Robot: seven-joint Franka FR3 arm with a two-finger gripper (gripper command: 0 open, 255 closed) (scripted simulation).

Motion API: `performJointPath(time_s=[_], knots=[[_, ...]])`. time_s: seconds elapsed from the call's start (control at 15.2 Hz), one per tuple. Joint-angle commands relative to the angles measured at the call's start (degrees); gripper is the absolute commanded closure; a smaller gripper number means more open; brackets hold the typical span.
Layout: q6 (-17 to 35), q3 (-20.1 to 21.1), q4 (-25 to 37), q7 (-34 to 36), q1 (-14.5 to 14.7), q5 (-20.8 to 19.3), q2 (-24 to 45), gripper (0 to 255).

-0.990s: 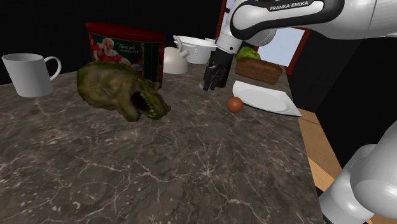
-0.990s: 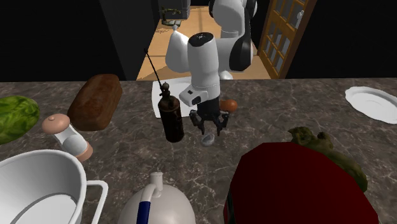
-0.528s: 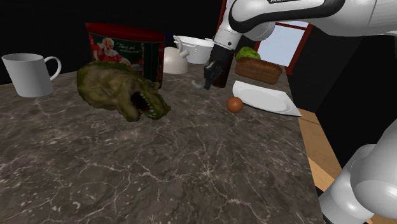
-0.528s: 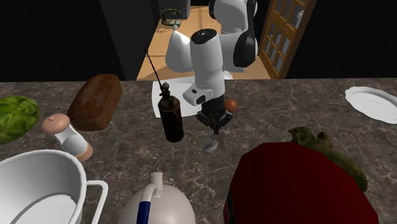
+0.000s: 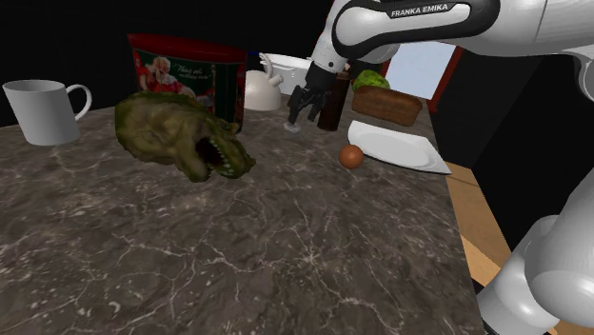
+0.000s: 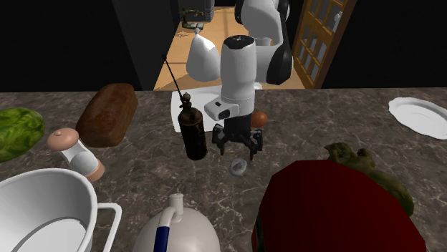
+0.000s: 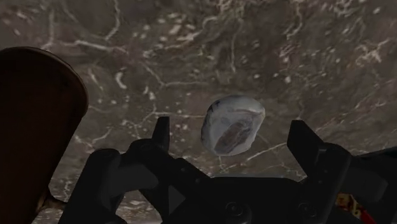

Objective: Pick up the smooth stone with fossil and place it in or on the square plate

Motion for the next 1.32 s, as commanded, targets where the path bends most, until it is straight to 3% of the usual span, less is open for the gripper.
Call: performJointPath(time_s=[0.0, 0.73, 0.79, 1.25], knots=[[1.6, 0.1, -0.8, 0.3, 0.1, -0.3, 0.6, 0], [4.0, 0.1, -2.1, 0.3, 0.2, -0.3, 1.7, 0], [4.0, 0.1, -2.1, 0.3, 0.2, -0.3, 1.7, 255], [4.0, 0.1, -2.1, 0.3, 0.2, -0.3, 1.7, 255]])
